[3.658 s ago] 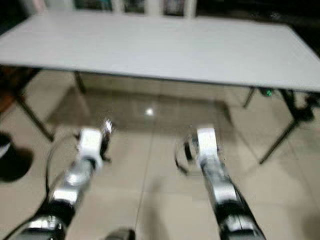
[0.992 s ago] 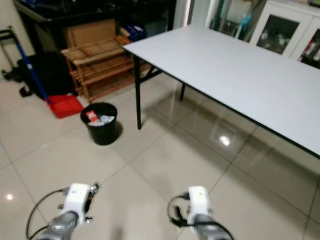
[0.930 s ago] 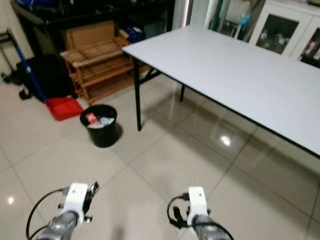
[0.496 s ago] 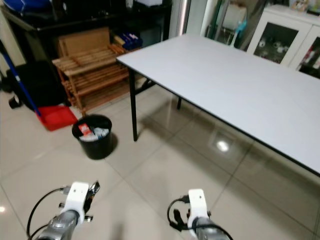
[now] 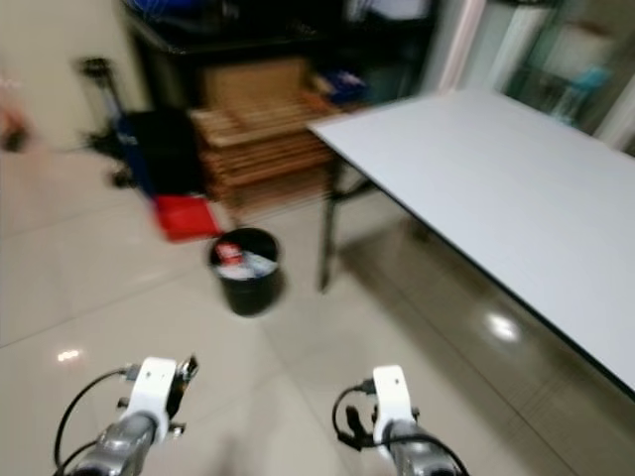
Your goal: Picking trash to rubbish bin
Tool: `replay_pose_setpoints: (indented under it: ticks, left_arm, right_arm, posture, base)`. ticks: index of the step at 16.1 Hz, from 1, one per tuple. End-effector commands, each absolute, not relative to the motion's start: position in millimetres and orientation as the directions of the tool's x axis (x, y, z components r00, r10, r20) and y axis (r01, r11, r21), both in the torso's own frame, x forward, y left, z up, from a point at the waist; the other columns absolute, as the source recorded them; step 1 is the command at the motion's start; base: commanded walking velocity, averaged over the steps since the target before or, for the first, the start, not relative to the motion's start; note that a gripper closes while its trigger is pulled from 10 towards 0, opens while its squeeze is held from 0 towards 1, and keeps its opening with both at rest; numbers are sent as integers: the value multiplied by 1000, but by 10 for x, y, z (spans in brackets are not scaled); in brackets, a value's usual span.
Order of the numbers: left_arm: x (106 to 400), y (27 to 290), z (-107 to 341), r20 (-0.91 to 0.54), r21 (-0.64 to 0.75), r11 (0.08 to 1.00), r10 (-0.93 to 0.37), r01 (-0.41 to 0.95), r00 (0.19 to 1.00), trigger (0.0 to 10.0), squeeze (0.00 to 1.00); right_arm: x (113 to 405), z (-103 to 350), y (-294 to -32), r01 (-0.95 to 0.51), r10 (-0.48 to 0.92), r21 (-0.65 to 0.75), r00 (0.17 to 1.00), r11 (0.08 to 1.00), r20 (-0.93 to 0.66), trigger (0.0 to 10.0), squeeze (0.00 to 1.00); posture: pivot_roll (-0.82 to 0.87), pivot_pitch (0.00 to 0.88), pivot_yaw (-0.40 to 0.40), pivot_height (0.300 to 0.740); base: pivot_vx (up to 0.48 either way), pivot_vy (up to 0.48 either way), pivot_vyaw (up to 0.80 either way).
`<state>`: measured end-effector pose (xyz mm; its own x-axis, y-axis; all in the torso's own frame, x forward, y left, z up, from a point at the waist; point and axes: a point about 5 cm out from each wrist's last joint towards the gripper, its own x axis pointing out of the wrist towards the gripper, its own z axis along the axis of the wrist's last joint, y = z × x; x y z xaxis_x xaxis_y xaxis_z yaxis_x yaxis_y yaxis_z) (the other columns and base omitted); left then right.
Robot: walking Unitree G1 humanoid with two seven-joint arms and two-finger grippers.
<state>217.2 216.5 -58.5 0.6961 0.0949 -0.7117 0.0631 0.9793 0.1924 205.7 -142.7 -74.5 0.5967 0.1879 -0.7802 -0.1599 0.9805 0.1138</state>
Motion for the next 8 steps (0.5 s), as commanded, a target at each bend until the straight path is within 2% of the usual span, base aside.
replay_pose_setpoints:
  ticks: [1, 8]
  left_arm:
    - [2205, 2071, -585, -709, 174, 982, 76, 69, 701, 10000, 0]
    - [2230, 2084, -568, -705, 172, 983, 80, 61, 704, 10000, 0]
  right_arm:
    - [1985, -781, -1579, -102, 143, 102, 587, 990, -797, 10000, 0]
    - [2001, -771, -1567, -80, 157, 136, 596, 987, -787, 10000, 0]
  posture:
    - [24, 6, -61, 740]
    - [17, 16, -56, 740]
  base:
    - [416, 0, 0]
    - [454, 0, 0]
